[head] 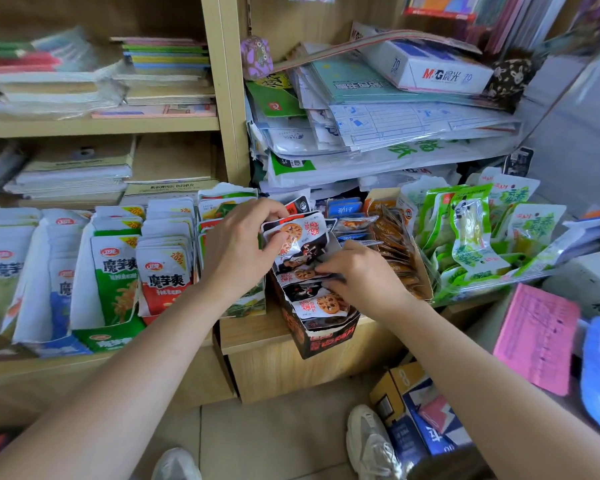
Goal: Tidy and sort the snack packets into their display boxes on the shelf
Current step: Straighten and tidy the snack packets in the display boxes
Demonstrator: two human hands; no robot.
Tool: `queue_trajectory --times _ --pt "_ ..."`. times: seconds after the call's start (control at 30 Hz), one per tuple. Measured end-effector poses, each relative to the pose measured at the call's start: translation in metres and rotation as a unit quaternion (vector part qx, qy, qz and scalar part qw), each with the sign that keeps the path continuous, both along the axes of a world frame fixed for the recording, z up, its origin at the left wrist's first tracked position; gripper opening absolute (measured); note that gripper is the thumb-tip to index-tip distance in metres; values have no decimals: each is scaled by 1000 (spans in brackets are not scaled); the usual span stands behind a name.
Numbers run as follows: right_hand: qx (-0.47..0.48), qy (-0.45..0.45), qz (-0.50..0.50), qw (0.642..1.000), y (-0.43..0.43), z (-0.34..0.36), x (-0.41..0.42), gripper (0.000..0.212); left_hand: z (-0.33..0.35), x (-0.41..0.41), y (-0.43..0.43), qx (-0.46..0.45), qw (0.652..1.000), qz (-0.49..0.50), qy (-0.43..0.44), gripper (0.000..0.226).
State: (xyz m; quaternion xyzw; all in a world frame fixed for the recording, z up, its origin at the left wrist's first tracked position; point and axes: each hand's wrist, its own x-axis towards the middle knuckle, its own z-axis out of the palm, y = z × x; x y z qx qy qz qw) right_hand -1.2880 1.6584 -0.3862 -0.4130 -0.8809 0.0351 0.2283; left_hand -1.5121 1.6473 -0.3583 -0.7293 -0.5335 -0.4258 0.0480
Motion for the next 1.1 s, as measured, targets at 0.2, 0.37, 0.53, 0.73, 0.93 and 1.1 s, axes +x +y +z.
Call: queue_trajectory --times 0.2,0.37,0.53,0.73,0.93,1.1 --pt "20 46 -4 999 6 -2 1 5 -1 -6 1 12 999 -33 -37 17" --pt "38 114 -27 992 0 22 4 8 5 -10 5 57 989 -80 -115 12" --pt "-5 125 -39 991 0 34 3 9 13 -4 1 56 985 -118 -111 20" --pt "-41 196 -67 977 1 36 -5 7 14 -2 0 8 984 -124 -131 29" --pt "-52 182 -98 977 10 25 -6 15 6 -8 11 -70 988 -90 -101 25" --pt "-1 144 -87 986 8 18 -4 14 3 -9 8 -123 982 -117 -83 15"
